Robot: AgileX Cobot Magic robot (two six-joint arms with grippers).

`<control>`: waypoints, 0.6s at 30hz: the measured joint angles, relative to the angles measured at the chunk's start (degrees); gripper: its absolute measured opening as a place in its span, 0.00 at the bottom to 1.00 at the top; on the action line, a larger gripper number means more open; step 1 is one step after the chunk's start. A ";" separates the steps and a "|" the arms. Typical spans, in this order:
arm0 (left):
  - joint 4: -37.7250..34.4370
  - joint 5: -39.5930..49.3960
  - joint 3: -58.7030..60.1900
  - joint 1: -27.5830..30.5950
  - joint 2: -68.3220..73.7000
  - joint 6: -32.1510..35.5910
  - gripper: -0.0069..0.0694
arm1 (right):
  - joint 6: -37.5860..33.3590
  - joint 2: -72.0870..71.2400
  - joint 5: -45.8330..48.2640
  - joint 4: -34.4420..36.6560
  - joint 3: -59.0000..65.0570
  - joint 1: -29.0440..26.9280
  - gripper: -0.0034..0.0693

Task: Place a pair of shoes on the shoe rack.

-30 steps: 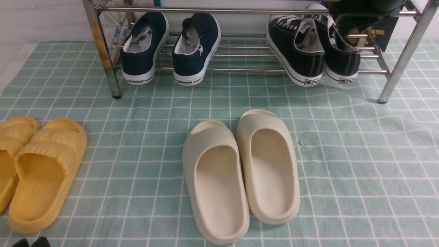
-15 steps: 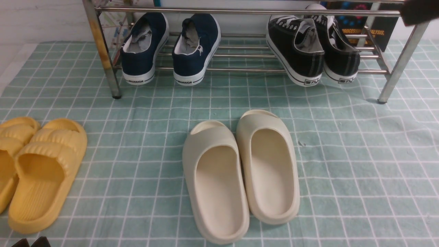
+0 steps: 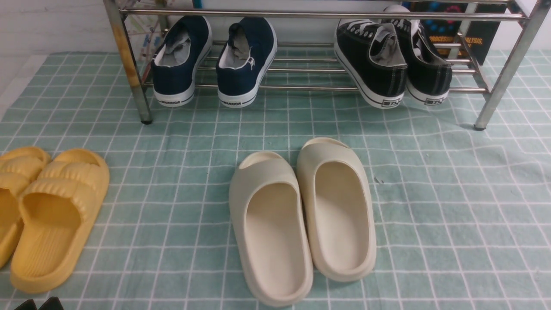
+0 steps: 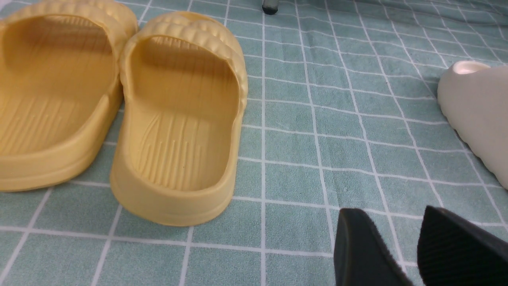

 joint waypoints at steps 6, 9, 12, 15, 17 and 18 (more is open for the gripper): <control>0.00 0.00 0.00 0.00 0.00 0.00 0.40 | 2.33 -12.27 -4.38 -3.11 7.31 0.00 0.04; 0.00 0.00 0.00 0.00 0.00 0.00 0.40 | 3.35 -16.68 -9.55 -5.55 13.03 0.00 0.04; 0.00 0.00 0.00 0.00 0.00 0.00 0.40 | 7.16 -20.14 -16.14 -9.77 19.47 0.00 0.04; 0.00 0.00 0.00 0.00 0.00 0.00 0.40 | 12.59 -23.08 -23.45 -14.72 25.69 0.00 0.04; 0.00 0.00 0.00 0.00 0.00 0.00 0.40 | 16.70 -25.01 -29.78 -19.40 30.83 -0.15 0.04; 0.00 0.00 0.00 0.00 0.00 0.00 0.40 | 18.42 -26.03 -32.61 -21.95 33.58 -0.58 0.04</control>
